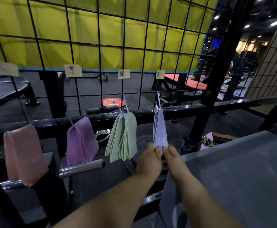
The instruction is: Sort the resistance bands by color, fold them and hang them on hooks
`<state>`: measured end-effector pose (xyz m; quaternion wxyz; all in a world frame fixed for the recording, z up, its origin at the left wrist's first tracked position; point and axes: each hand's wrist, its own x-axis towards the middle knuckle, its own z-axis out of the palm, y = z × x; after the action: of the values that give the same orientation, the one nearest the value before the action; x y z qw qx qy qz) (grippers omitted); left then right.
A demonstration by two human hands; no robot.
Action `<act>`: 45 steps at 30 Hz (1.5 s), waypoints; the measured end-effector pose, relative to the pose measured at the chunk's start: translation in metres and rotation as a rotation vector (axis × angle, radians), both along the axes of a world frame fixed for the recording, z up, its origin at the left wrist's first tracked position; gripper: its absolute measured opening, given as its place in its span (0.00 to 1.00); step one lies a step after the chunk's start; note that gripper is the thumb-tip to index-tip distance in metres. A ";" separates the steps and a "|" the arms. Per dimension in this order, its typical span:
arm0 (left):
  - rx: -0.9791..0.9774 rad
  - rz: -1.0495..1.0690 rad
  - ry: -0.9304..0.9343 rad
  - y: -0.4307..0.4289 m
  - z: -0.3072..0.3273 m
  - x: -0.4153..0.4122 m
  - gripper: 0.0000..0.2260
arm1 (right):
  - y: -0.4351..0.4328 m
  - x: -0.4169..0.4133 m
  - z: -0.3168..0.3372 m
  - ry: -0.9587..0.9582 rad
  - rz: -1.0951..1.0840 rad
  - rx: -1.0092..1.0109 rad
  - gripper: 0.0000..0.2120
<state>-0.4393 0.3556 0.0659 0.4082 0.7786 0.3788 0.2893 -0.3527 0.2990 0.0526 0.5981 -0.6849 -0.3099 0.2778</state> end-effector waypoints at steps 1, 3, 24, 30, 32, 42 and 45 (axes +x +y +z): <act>-0.003 0.001 0.001 0.001 0.000 0.000 0.13 | 0.001 0.000 0.000 0.003 0.001 -0.002 0.09; -0.008 0.003 0.002 0.004 0.001 0.000 0.14 | 0.005 0.002 0.001 -0.003 0.000 -0.013 0.10; -0.205 0.071 0.046 0.006 0.006 -0.009 0.21 | 0.005 0.007 0.003 0.127 -0.161 -0.131 0.15; -0.183 0.065 0.110 0.009 0.025 -0.016 0.21 | 0.002 0.006 0.019 0.037 -0.184 -0.161 0.19; -0.157 0.056 0.158 0.007 0.030 -0.019 0.23 | -0.002 0.003 0.026 0.015 -0.190 -0.174 0.20; -0.106 -0.053 0.210 -0.018 0.054 -0.033 0.26 | -0.038 -0.017 0.049 -0.094 -0.182 -0.144 0.21; -0.086 -0.080 0.136 -0.030 0.059 -0.032 0.25 | -0.055 -0.021 0.052 -0.102 -0.187 -0.116 0.20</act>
<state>-0.4718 0.3257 0.1247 0.4258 0.7929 0.3862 0.2024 -0.3735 0.2436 0.1041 0.5642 -0.7575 -0.2581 0.2031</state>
